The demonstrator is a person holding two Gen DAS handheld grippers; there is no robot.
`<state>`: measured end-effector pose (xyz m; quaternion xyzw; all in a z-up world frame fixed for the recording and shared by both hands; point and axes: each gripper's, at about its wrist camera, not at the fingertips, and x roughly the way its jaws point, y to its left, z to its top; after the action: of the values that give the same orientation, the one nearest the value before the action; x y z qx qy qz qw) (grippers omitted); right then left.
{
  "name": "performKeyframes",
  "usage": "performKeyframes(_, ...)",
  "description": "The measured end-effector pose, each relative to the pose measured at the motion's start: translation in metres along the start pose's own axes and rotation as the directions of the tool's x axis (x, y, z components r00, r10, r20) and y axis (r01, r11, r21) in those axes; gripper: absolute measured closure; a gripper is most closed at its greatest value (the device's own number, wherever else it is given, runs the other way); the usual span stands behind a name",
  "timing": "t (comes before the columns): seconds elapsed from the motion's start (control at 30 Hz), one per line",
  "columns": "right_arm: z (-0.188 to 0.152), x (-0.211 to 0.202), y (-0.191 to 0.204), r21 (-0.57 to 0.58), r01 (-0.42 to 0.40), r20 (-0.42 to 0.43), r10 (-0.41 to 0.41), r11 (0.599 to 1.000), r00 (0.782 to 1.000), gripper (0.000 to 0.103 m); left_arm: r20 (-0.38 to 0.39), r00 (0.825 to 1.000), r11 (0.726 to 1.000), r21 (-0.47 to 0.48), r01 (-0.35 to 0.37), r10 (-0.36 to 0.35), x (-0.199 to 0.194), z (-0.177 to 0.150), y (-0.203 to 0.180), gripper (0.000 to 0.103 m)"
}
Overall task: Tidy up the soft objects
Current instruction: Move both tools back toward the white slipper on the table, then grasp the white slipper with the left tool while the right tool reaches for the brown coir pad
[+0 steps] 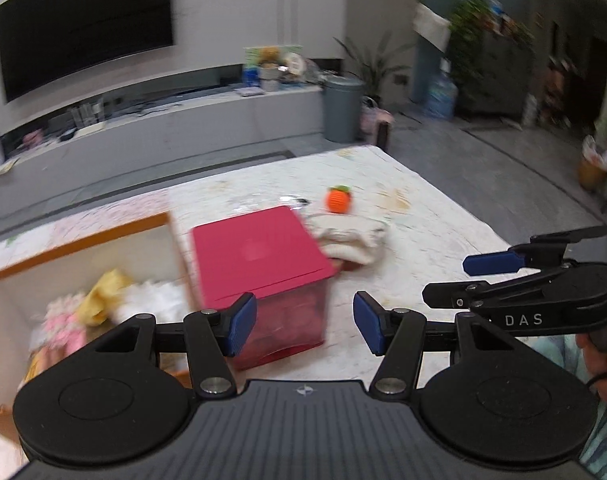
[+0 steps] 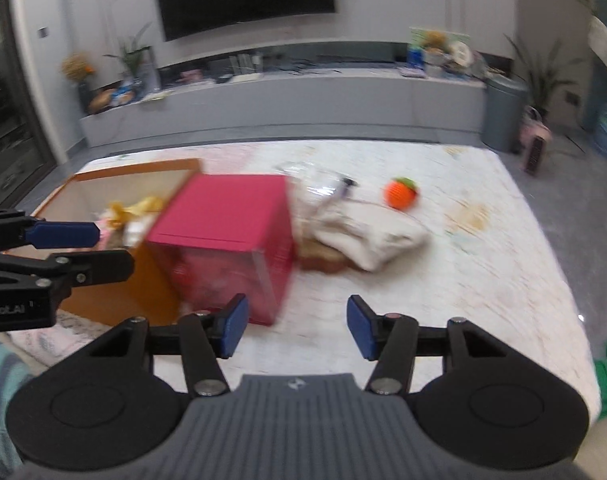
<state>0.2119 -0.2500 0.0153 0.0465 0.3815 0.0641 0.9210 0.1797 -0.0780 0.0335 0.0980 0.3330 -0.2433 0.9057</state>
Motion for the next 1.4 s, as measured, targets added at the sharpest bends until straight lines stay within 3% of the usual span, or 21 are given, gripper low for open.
performKeyframes(0.2,-0.006,0.011,-0.046,0.066,0.072,-0.030,-0.071,0.995,0.997,0.046,-0.043,0.998,0.991,0.120,0.052,-0.047,0.041,0.024,-0.032,0.036)
performKeyframes(0.4,-0.007,0.026,-0.093,0.175,0.121,-0.053,-0.114,0.977,0.992,0.046,-0.084,0.995,0.961,0.267,0.066,-0.046,0.082,0.038,-0.065,0.035)
performKeyframes(0.67,-0.003,0.050,-0.127,0.188,0.137,-0.061,-0.128,0.973,0.990,0.046,-0.160,0.987,0.925,0.372,0.080,-0.021,0.145,0.054,-0.096,0.035)
performKeyframes(1.1,0.002,0.100,-0.164,0.208,0.114,-0.103,-0.094,0.971,0.990,0.044,-0.274,0.954,0.852,0.522,0.041,0.123,0.245,0.054,-0.115,0.035)
performKeyframes(1.3,0.000,0.117,-0.168,0.215,0.087,-0.124,-0.061,0.973,0.990,0.043,-0.322,0.933,0.867,0.498,0.025,0.158,0.271,0.060,-0.115,0.036)
performKeyframes(1.33,0.000,0.118,-0.168,0.214,0.084,-0.127,-0.058,0.973,0.990,0.043,-0.331,0.929,0.875,0.484,0.017,0.166,0.274,0.061,-0.113,0.045)
performKeyframes(1.4,0.000,0.122,-0.168,0.212,0.076,-0.131,-0.049,0.974,0.990,0.043,-0.333,0.930,0.895,0.446,0.011,0.155,0.277,0.063,-0.108,0.052)
